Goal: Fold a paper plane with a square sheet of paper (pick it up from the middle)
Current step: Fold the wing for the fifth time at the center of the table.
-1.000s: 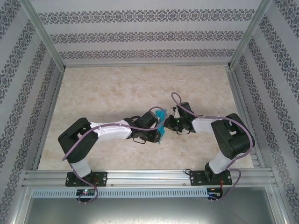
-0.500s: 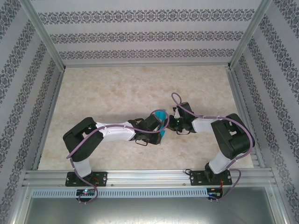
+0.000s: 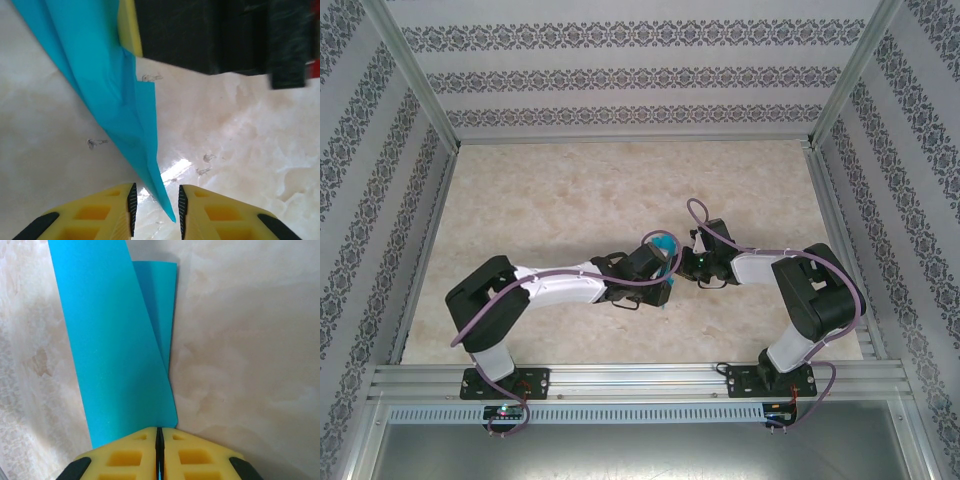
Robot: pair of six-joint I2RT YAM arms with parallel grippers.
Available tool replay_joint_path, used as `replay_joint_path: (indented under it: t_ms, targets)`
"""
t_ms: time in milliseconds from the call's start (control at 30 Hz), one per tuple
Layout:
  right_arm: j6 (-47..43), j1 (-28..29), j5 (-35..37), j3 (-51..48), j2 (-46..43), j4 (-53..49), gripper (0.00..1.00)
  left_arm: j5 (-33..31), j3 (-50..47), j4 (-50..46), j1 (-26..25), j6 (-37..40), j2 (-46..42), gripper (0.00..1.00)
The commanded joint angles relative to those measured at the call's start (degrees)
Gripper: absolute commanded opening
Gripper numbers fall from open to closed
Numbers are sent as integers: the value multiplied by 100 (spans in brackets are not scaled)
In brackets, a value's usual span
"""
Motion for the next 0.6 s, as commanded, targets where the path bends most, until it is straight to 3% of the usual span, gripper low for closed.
replay_joint_path:
  t_ms: [0, 567]
  targets:
    - [-100, 123, 450, -217, 236, -95, 11, 12, 224, 46, -102, -53, 247, 31]
    - [-93, 77, 426, -291, -119, -107, 14, -926, 736, -1208, -267, 505, 738, 13]
